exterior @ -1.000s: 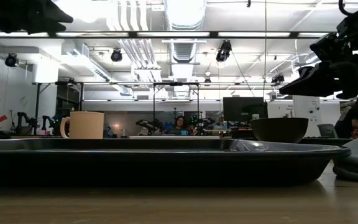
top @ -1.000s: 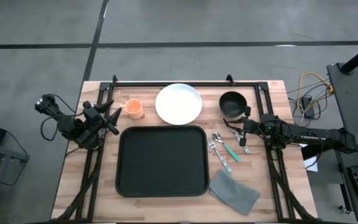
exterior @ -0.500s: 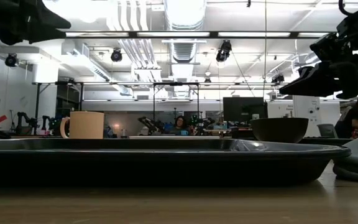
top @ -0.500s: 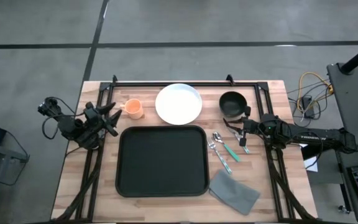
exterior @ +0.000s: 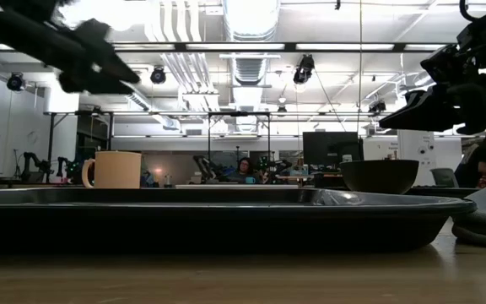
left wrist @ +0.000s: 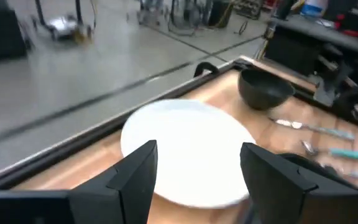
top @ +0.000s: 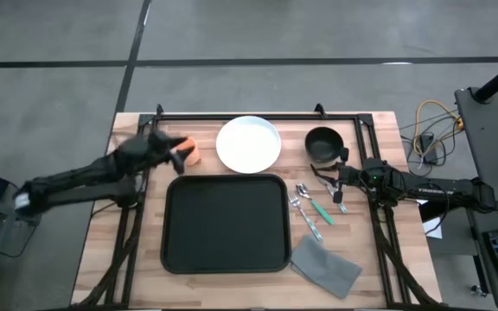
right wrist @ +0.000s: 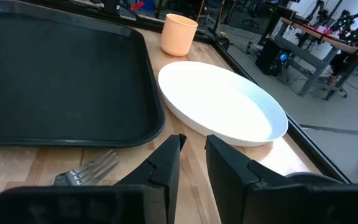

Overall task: Set up tray
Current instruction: Put the orange cup on the black tray

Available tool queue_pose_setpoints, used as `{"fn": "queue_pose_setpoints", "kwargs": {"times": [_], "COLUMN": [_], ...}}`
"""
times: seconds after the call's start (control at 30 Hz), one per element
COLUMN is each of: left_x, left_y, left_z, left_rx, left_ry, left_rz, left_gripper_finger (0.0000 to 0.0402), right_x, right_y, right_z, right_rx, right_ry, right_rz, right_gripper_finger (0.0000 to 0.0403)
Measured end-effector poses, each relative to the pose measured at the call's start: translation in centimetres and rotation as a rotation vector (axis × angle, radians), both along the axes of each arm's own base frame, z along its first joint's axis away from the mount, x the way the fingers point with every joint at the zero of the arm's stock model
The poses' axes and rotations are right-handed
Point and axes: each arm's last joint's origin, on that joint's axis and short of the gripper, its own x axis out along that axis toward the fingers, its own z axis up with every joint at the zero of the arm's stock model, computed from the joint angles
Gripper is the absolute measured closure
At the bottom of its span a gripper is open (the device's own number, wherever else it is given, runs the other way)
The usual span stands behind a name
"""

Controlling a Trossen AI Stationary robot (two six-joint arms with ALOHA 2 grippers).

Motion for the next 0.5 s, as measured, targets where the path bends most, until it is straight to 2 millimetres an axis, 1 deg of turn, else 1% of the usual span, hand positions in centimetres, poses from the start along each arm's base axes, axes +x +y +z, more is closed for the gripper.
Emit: {"fn": "queue_pose_setpoints", "kwargs": {"times": [0.03,0.07,0.13,0.17,0.27,0.33,0.4,0.5], "left_x": [-0.1,-0.2,-0.1,0.1,0.7,1.0,1.3,1.3], "left_y": [1.0,1.8,3.0,3.4,3.9,4.1,4.3,4.6], "left_z": [0.3,0.0,-0.7,-1.0,-2.9,-3.6,-3.7,-3.7], "left_rx": [-0.029,-0.080,-0.179,-0.201,-0.265,-0.285,-0.308,-0.309], "left_ry": [-0.008,0.002,0.024,0.029,0.116,0.159,0.200,0.259], "left_rz": [-0.019,-0.063,-0.145,-0.161,-0.155,-0.161,-0.150,-0.085], "left_gripper_finger": [0.0192,0.0192,0.0192,0.0192,0.0192,0.0192,0.0192,0.0192], "right_x": [0.0,0.0,0.0,0.0,0.0,0.0,0.0,0.0], "right_y": [0.0,0.0,0.0,0.0,0.0,0.0,0.0,0.0], "right_z": [0.0,0.0,0.0,0.0,0.0,0.0,0.0,0.0], "right_rx": [0.000,0.002,0.001,0.000,0.001,0.002,0.001,0.003], "right_ry": [0.000,-0.001,0.000,-0.001,0.001,0.001,-0.001,0.002], "right_rz": [0.000,-0.001,-0.001,0.001,0.000,0.000,0.000,-0.001], "right_gripper_finger": [0.0335,0.0335,0.0335,0.0335,0.0335,0.0335,0.0335,0.0335]}}
